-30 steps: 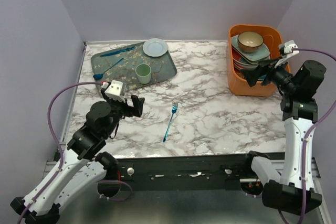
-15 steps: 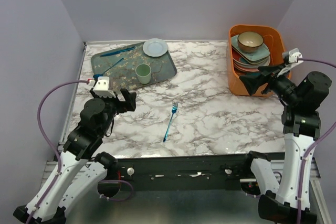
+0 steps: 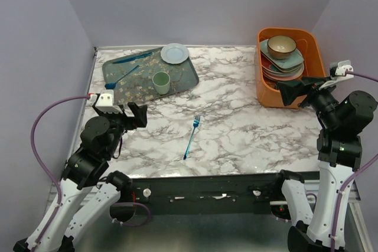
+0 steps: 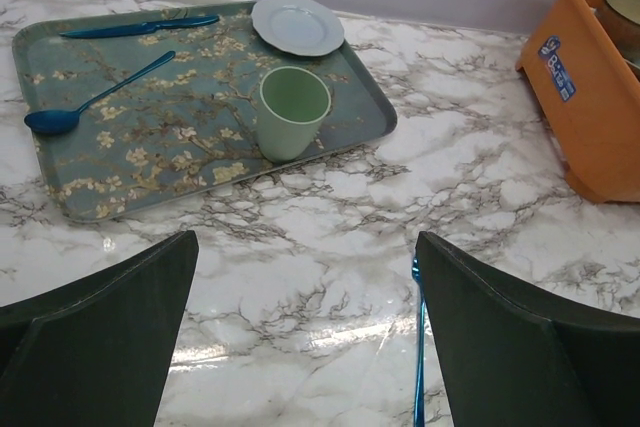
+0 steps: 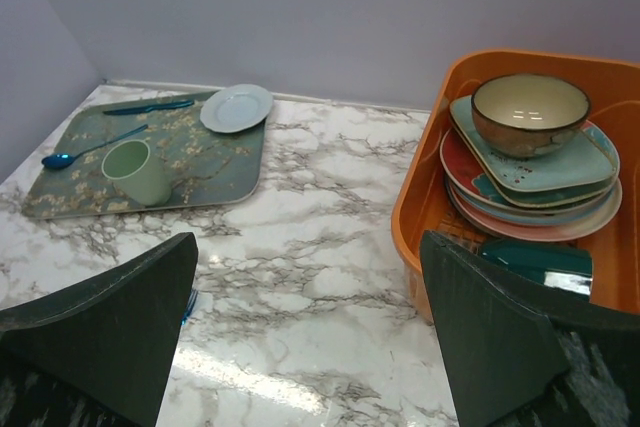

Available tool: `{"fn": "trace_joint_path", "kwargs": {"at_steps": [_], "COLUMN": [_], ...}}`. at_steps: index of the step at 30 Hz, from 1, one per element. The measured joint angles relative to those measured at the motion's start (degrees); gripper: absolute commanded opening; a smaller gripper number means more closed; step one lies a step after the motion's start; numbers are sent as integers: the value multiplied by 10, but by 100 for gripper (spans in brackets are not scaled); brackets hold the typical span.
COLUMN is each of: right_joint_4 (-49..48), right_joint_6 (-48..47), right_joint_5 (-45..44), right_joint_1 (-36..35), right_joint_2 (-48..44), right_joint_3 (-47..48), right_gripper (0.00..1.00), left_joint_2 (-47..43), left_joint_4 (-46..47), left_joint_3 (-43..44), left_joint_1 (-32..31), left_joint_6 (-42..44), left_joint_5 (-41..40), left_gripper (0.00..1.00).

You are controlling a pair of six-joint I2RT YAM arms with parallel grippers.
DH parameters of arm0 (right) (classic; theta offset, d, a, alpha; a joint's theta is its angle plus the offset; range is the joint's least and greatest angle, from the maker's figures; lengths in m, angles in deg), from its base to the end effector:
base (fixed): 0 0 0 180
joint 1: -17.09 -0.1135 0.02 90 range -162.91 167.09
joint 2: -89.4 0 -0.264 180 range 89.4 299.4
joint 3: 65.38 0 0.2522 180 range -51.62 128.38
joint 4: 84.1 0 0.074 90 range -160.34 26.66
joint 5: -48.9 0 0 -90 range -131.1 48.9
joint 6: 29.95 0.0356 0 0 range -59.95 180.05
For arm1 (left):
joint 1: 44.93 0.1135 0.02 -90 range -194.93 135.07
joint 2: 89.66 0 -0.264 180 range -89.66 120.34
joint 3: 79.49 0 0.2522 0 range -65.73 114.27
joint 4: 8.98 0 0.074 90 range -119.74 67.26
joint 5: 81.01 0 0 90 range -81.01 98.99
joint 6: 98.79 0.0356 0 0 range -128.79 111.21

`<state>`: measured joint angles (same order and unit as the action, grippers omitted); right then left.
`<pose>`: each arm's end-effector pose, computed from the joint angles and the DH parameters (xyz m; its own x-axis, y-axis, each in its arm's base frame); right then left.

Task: Place the mixed dishes into the plastic bin
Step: Reset both arms

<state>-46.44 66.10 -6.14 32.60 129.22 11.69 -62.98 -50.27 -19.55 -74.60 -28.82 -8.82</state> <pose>0.1222 -0.0127 0.4345 -0.0420 0.1013 -0.9940 -0.3304 0.9375 0.1095 0.0939 -0.0409 0.3553 -0.1853 -0.2697 -0.9449 0.1540 0.9417 -0.2990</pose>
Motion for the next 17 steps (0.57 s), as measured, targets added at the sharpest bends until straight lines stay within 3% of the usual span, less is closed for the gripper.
{"fn": "trace_joint_path", "kwargs": {"at_steps": [17], "right_joint_4": [13], "right_joint_6": [-16], "right_joint_5": [-26], "right_joint_1": [0], "right_joint_2": [-1], "right_joint_3": [-1], "right_gripper": [100], "left_joint_2": [-11], "left_joint_4": [-20], "left_joint_3": [6], "left_joint_1": [0], "left_joint_6": [0], "left_joint_5": [-2], "left_gripper": [99]}}
